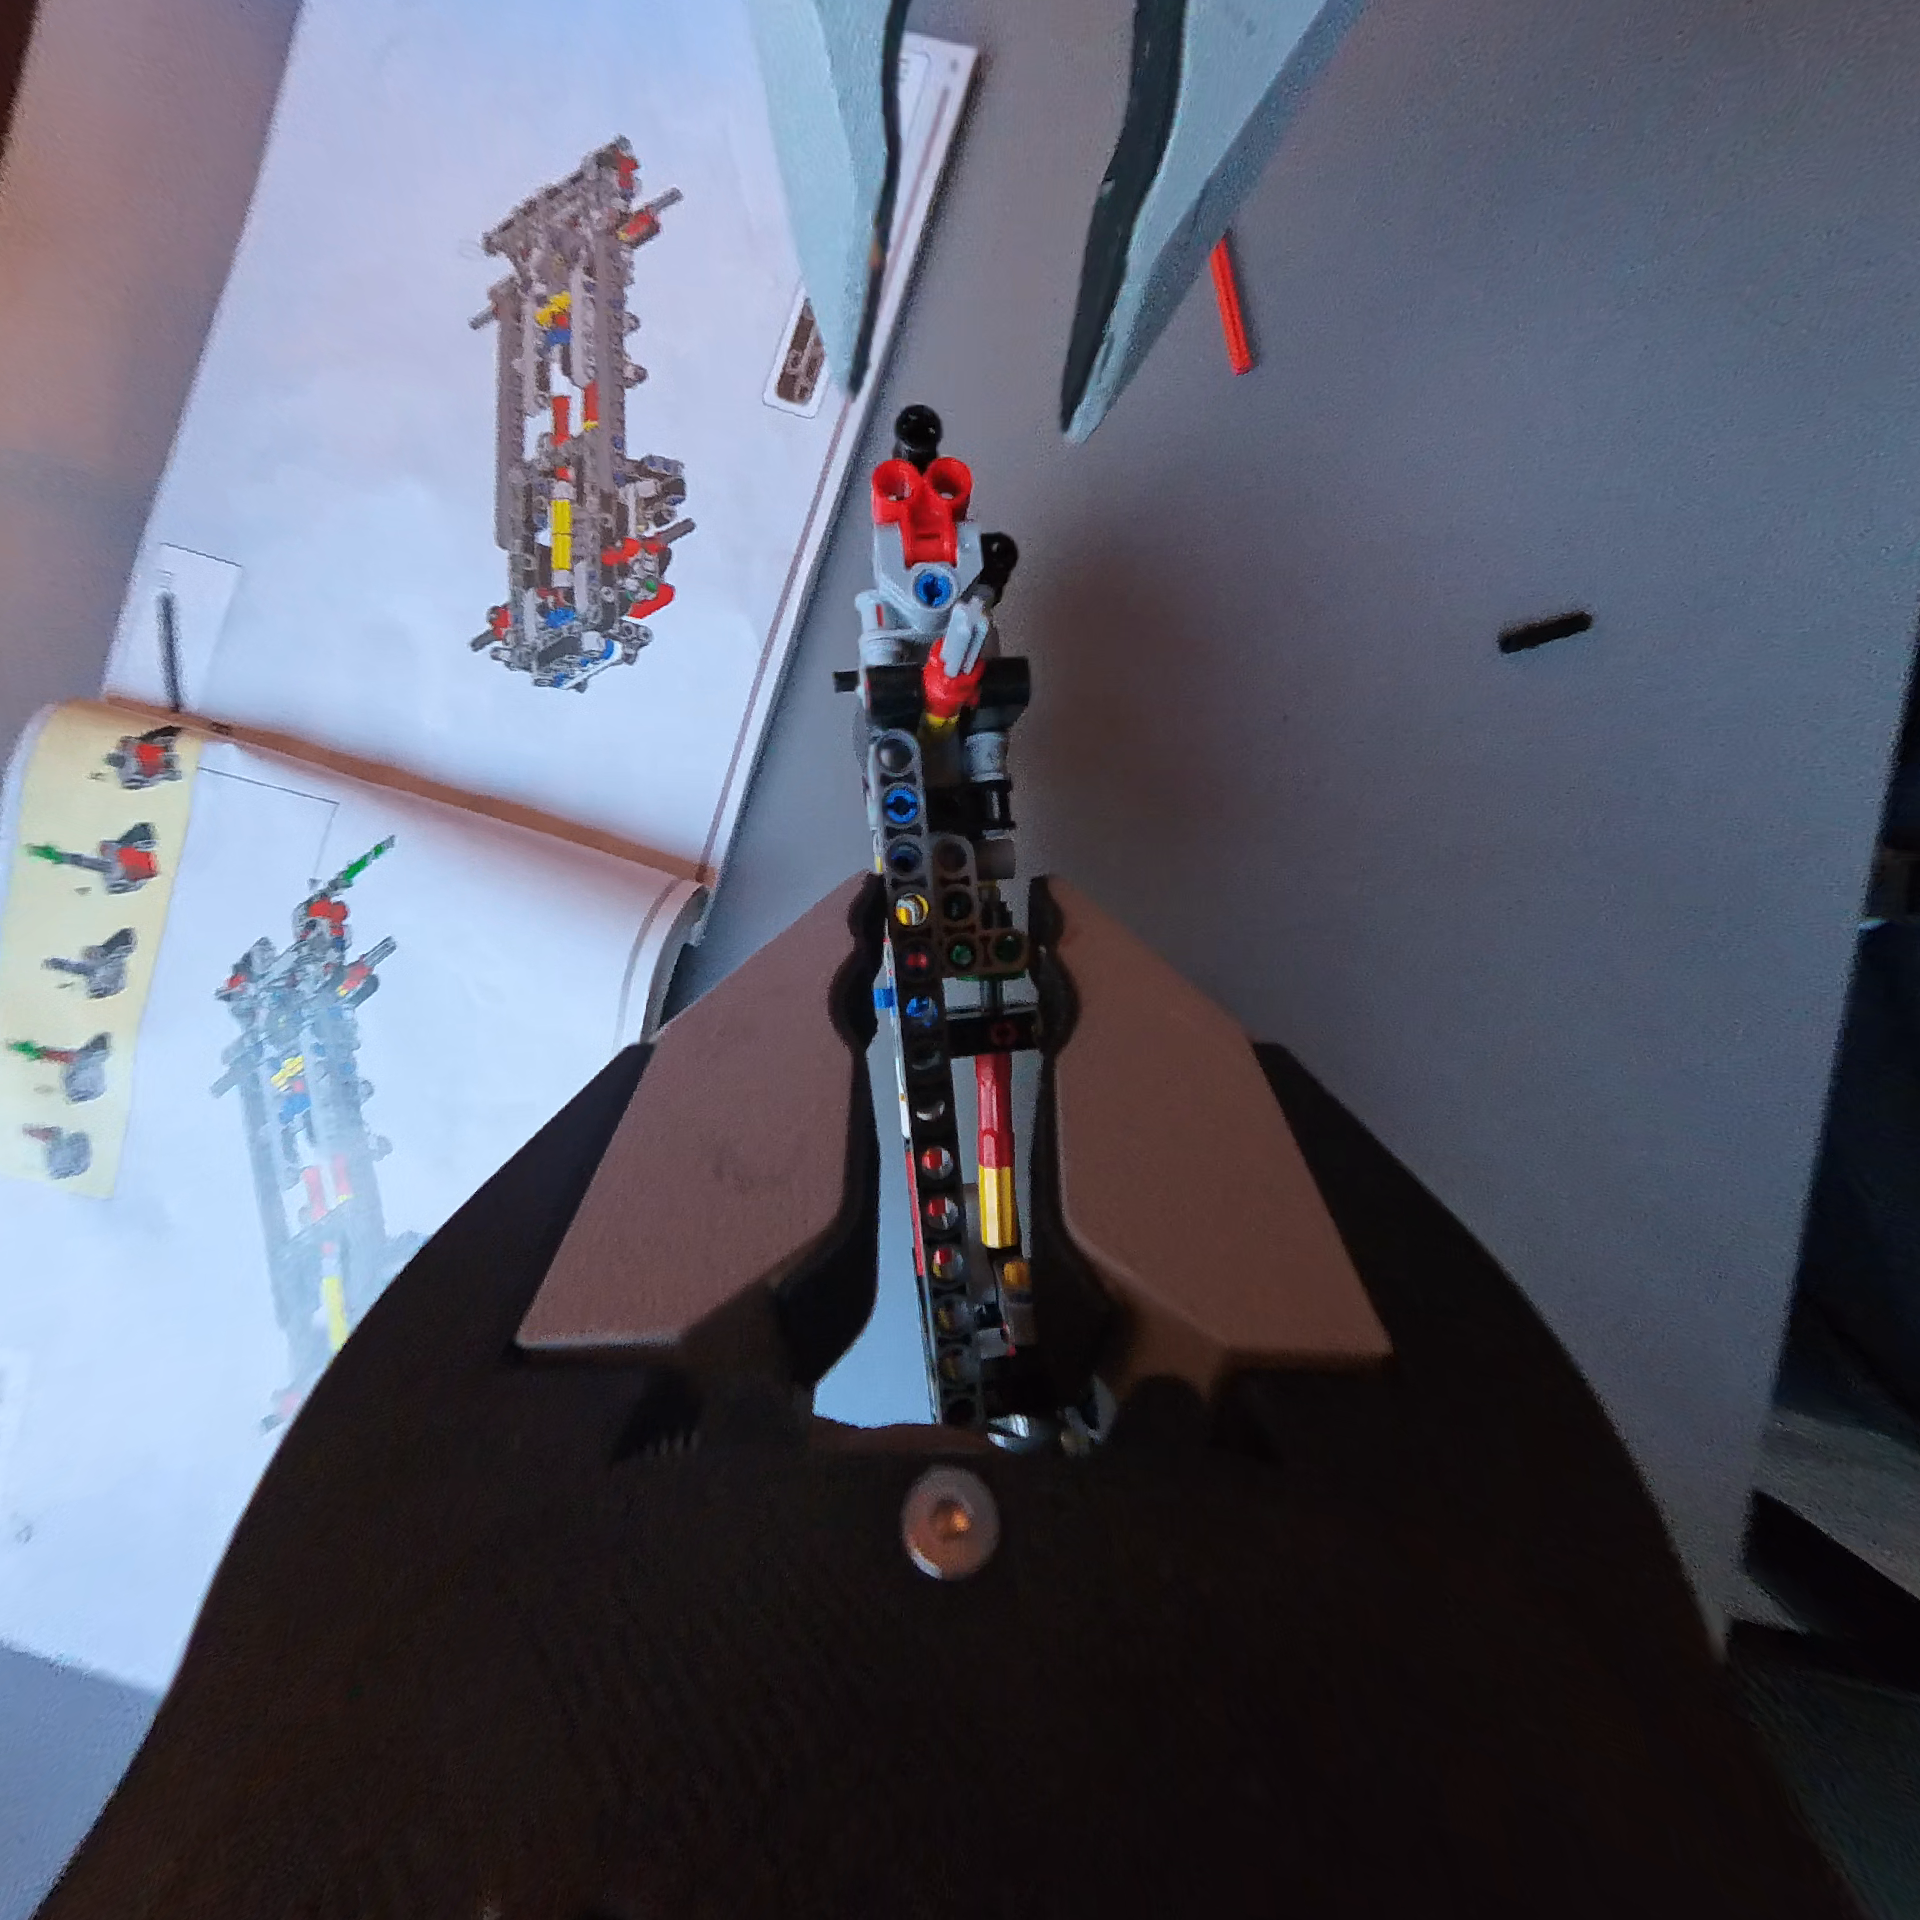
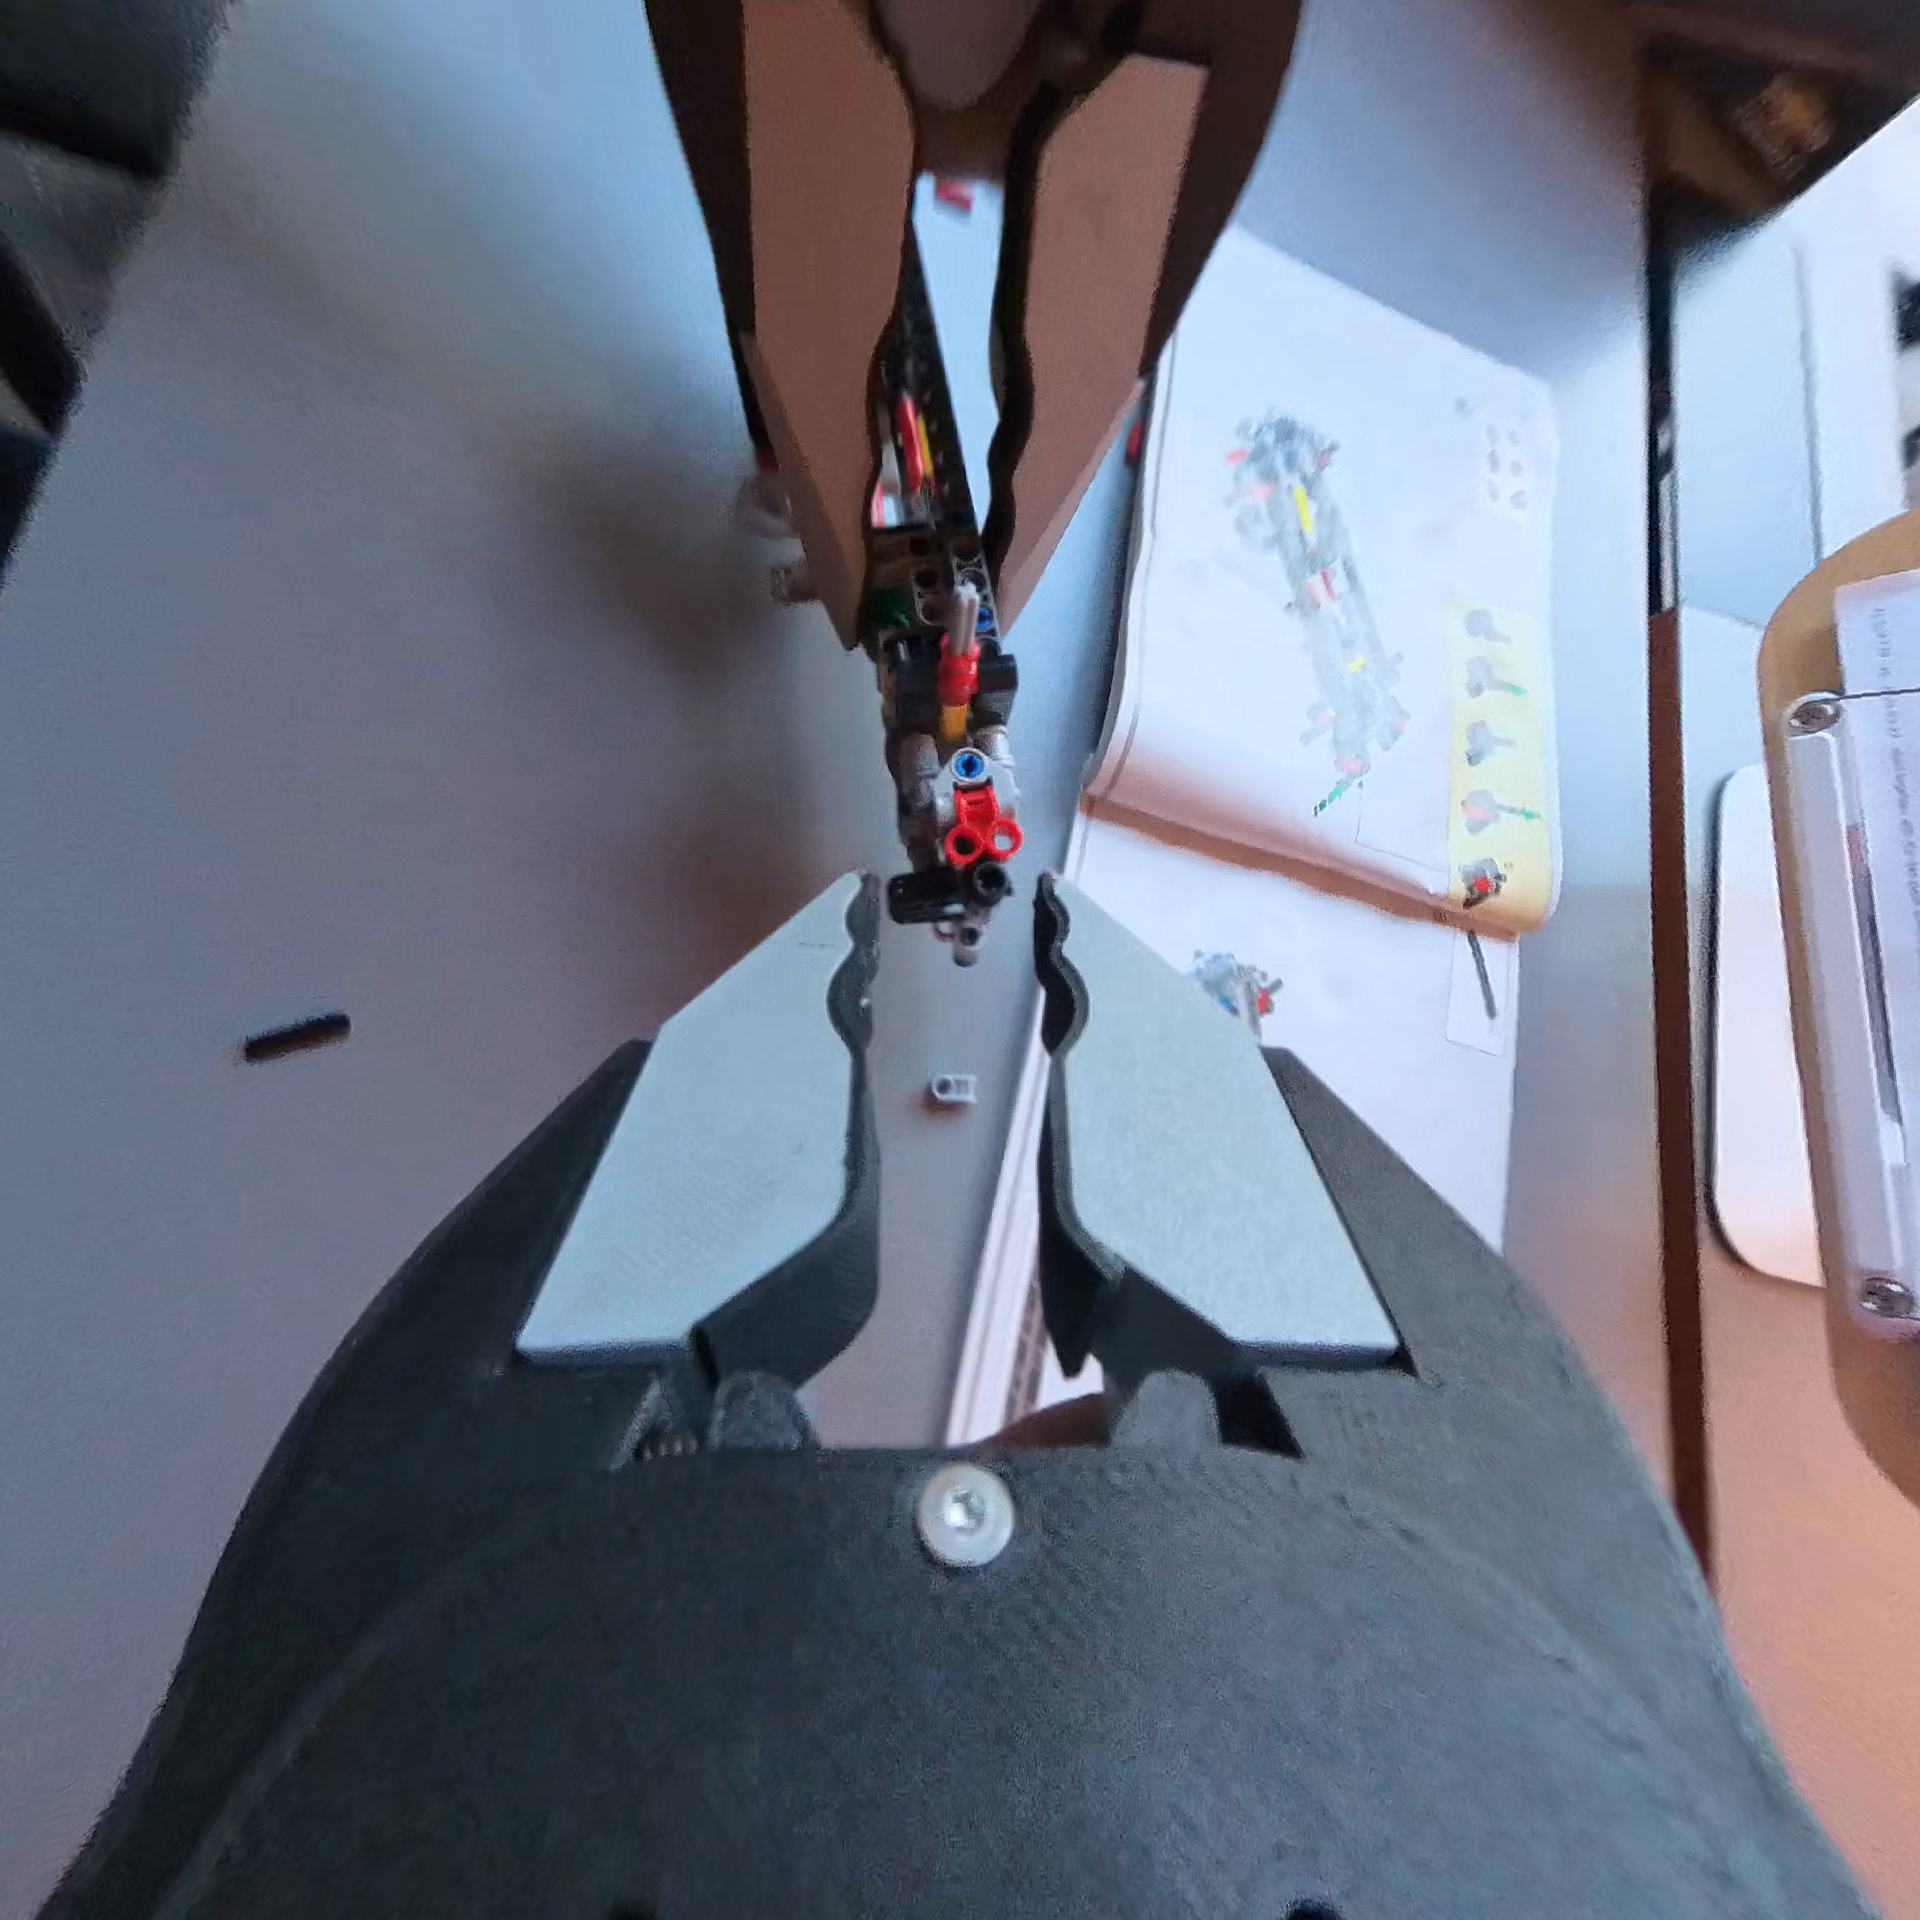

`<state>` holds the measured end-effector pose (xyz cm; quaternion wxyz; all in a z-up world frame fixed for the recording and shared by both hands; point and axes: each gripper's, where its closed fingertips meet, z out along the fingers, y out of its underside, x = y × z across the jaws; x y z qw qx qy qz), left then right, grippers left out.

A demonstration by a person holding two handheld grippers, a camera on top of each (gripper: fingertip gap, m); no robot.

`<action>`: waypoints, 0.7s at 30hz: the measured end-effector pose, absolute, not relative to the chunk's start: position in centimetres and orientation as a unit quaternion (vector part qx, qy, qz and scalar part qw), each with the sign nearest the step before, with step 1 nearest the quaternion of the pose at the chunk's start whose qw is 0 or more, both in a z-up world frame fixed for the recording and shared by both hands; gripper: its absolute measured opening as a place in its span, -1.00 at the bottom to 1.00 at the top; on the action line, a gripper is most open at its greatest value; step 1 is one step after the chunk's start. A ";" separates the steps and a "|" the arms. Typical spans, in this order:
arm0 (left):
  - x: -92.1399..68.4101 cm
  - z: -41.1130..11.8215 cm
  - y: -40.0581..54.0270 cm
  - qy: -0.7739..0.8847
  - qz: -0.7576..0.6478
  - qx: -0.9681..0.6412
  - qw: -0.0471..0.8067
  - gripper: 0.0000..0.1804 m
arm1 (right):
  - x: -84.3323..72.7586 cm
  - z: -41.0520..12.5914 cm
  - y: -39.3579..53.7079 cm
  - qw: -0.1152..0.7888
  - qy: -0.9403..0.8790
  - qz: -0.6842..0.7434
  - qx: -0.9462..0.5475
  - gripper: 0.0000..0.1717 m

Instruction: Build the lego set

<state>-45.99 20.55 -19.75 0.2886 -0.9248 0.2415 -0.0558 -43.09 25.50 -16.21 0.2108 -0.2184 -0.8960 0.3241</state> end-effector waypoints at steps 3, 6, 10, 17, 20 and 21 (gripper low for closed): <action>-46.0 -19.9 19.7 0.263 0.056 -0.911 0.311 -0.73 | -41.5 -16.0 25.0 0.241 -0.851 0.402 -0.238 -0.67; -45.3 -20.7 18.7 0.285 0.163 -0.889 0.320 -0.73 | -39.9 -16.1 24.6 0.238 -0.792 0.485 -0.283 -0.68; -43.7 -21.5 18.1 0.323 0.241 -0.850 0.340 -0.73 | -38.5 -16.4 24.5 0.241 -0.743 0.549 -0.297 -0.89; -42.4 -21.3 18.7 0.337 0.302 -0.810 0.374 -0.72 | -37.3 -17.3 22.8 0.322 -0.775 0.493 -0.229 -0.74; -42.2 -21.3 19.0 0.343 0.350 -0.781 0.387 -0.73 | -37.0 -18.3 22.0 0.339 -0.794 0.459 -0.212 -0.75; -42.2 -21.3 19.1 0.346 0.371 -0.768 0.392 -0.73 | -36.8 -18.8 22.0 0.330 -0.799 0.452 -0.219 -0.75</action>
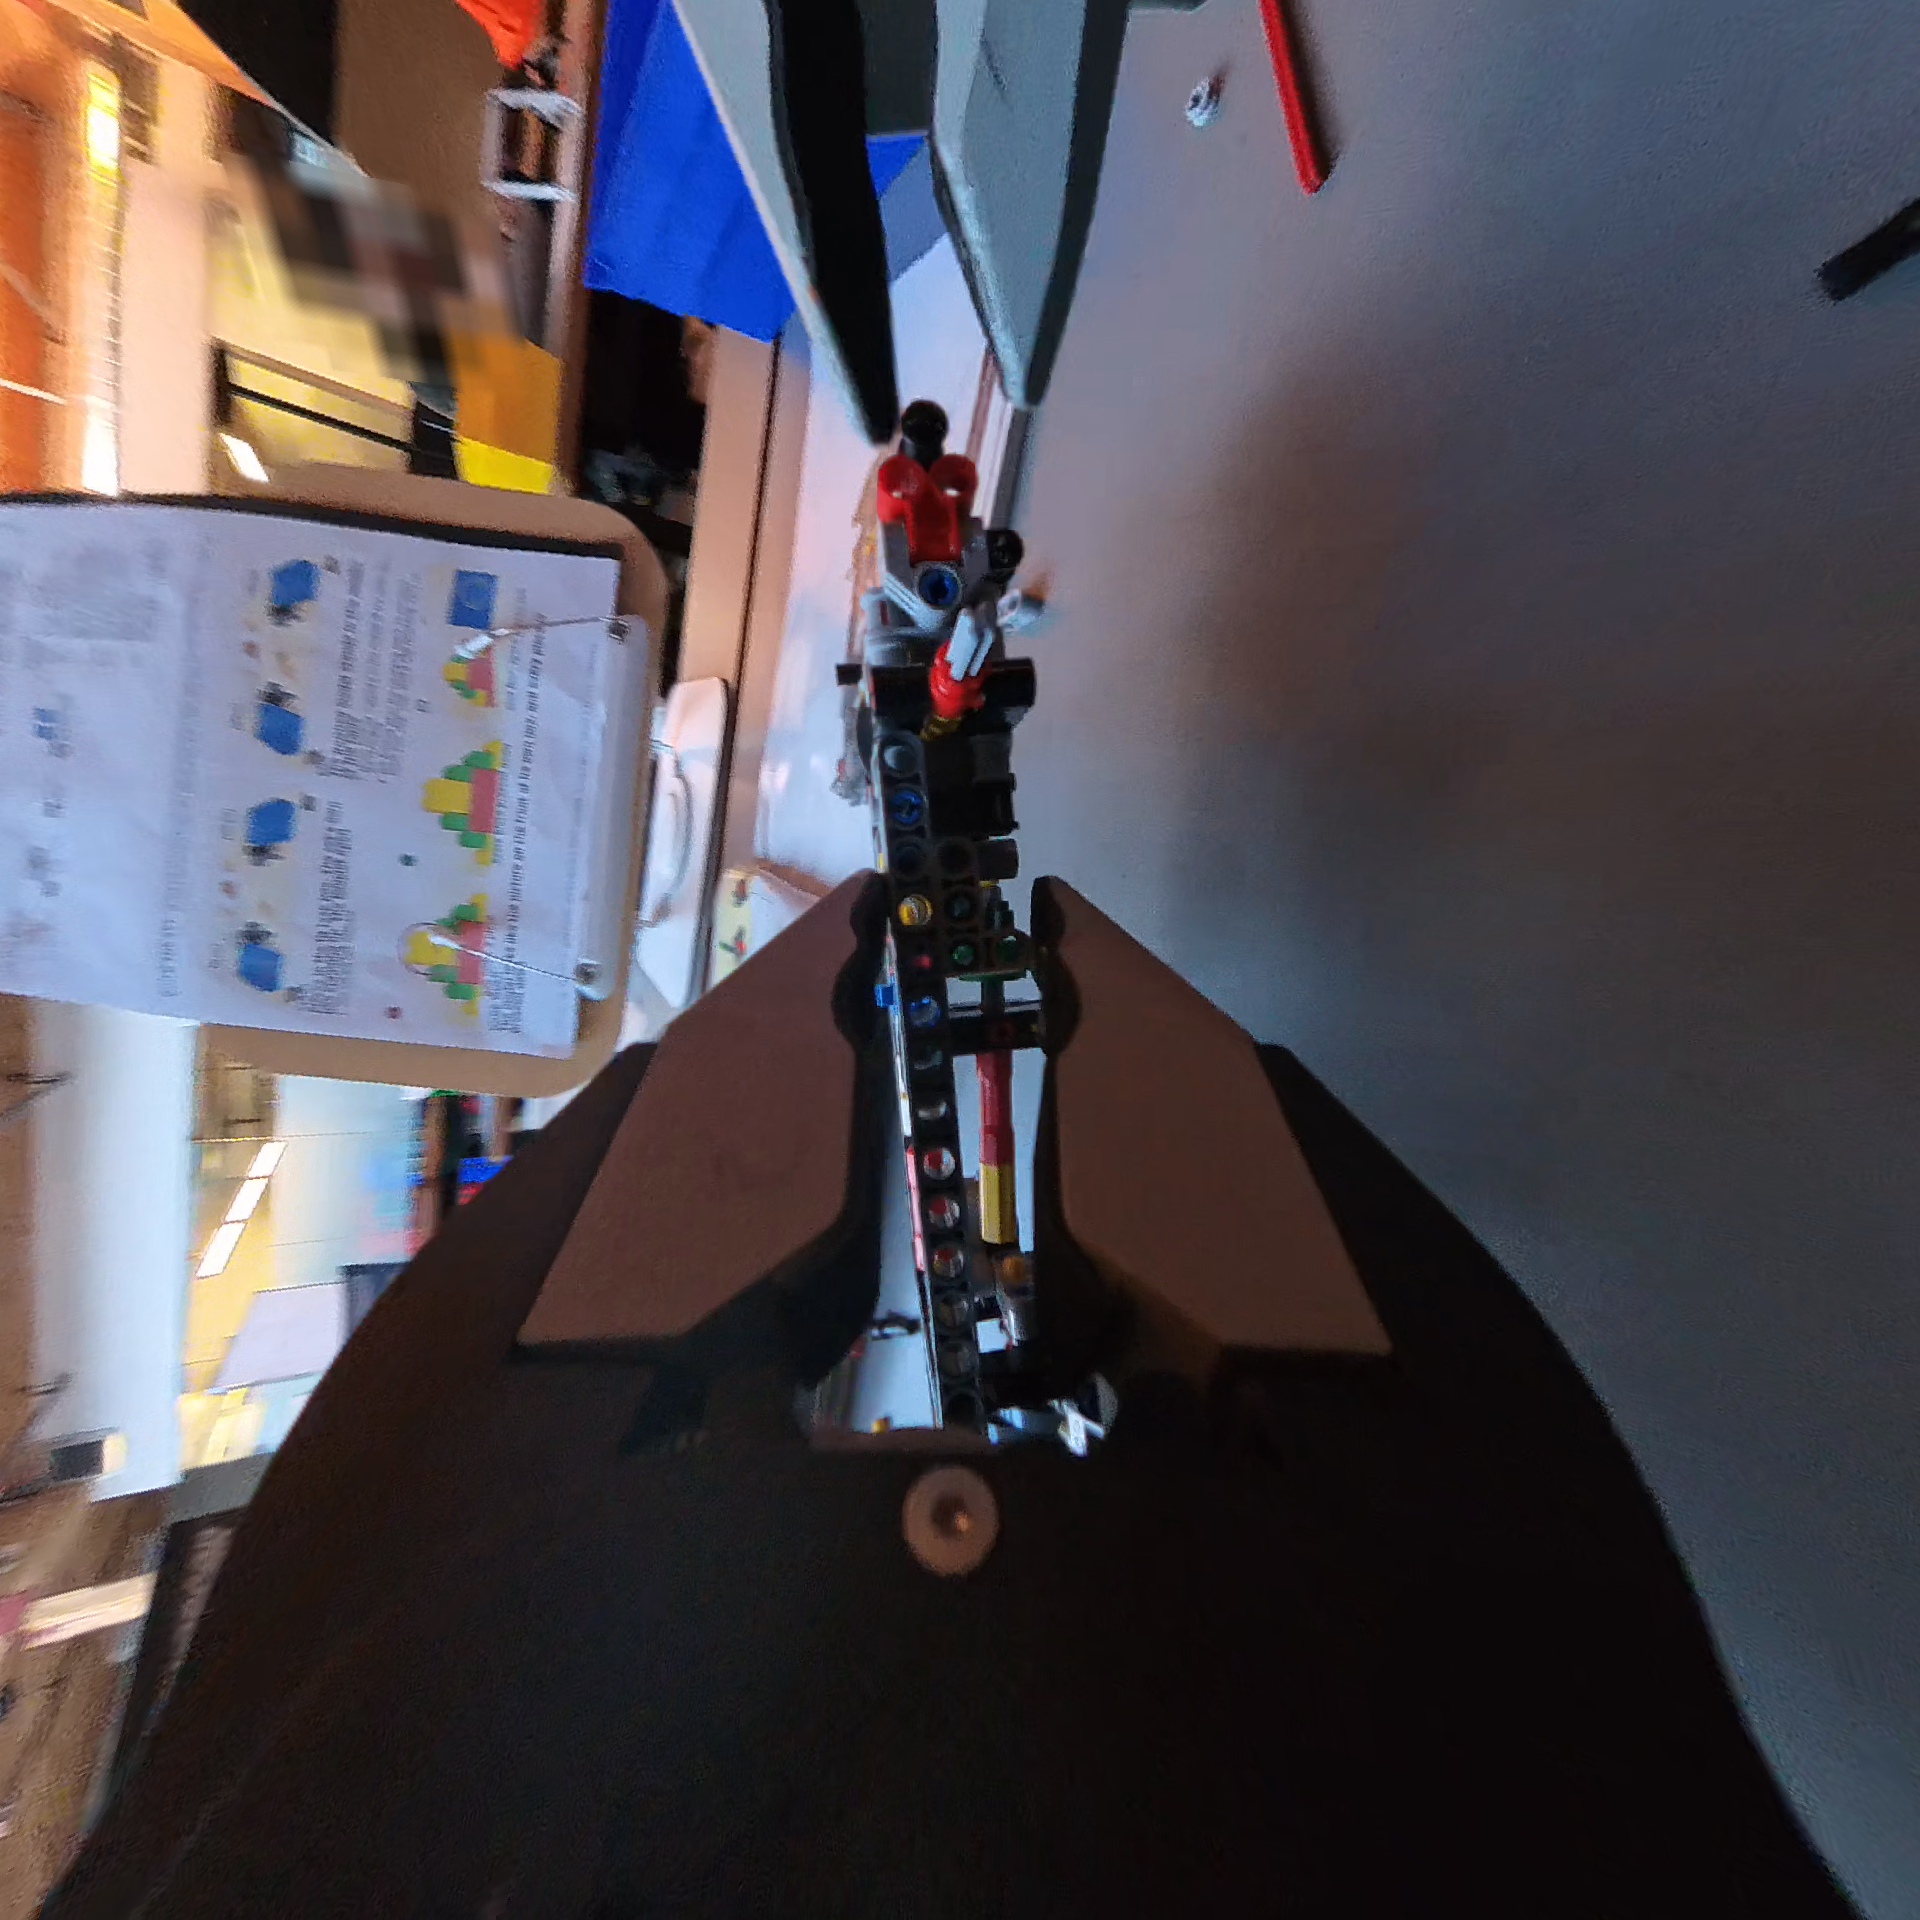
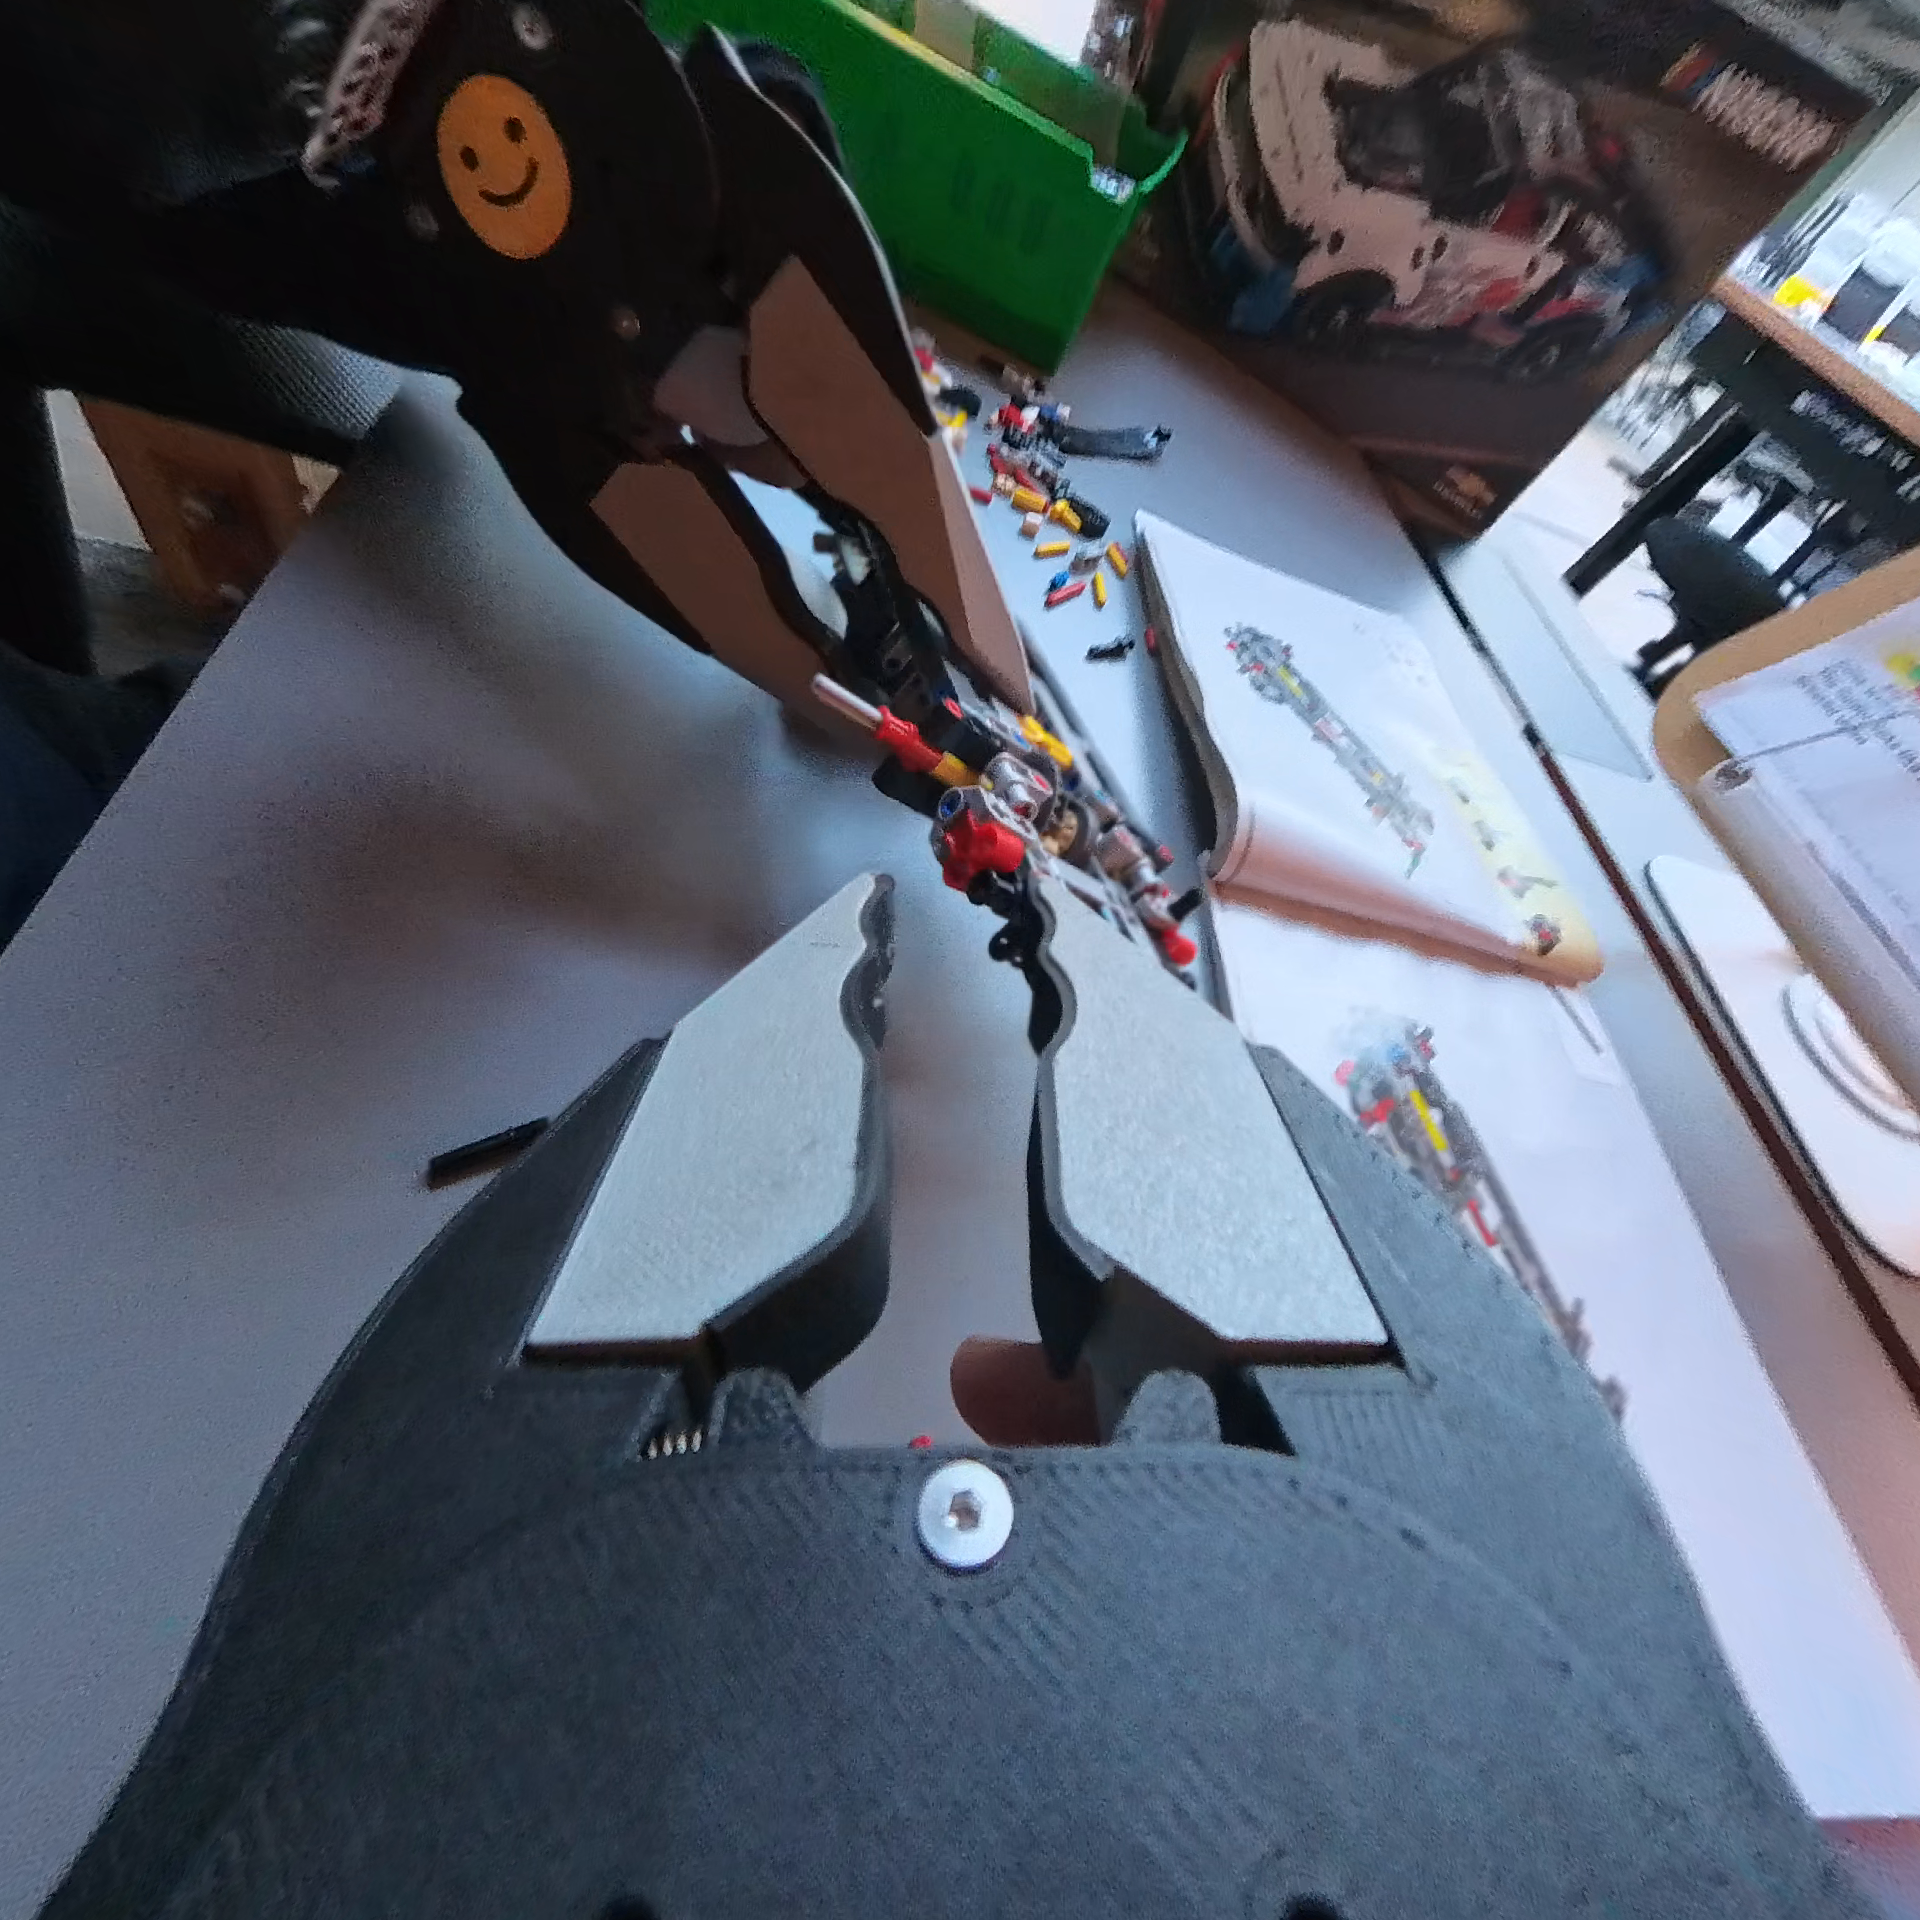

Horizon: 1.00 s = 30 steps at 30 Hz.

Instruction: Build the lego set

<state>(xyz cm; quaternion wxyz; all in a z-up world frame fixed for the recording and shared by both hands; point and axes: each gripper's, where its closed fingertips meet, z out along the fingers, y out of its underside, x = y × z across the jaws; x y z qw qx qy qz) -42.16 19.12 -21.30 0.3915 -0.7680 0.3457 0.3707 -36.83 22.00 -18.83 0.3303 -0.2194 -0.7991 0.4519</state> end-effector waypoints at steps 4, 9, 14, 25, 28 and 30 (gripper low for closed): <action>-42.0 -22.5 19.0 0.377 0.430 -0.735 0.364 -0.73 | -36.1 -20.6 22.9 0.293 -0.807 0.434 -0.272 -0.74; -42.0 -22.6 19.1 0.377 0.450 -0.725 0.362 -0.73 | -33.0 -22.5 22.6 0.214 -0.805 0.417 -0.364 -0.79; -41.5 -23.1 18.8 0.376 0.445 -0.726 0.365 -0.71 | -29.2 -24.7 19.4 0.145 -0.806 0.401 -0.410 -0.74; -41.2 -24.6 18.3 0.364 0.425 -0.743 0.367 -0.66 | -29.1 -27.1 19.5 0.184 -0.799 0.323 -0.473 -0.77; -41.2 -24.6 18.1 0.359 0.424 -0.745 0.369 -0.65 | -29.3 -27.4 19.6 0.196 -0.798 0.319 -0.472 -0.85; -41.1 -24.6 18.0 0.358 0.423 -0.746 0.369 -0.65 | -29.5 -27.5 19.9 0.214 -0.799 0.311 -0.468 -0.96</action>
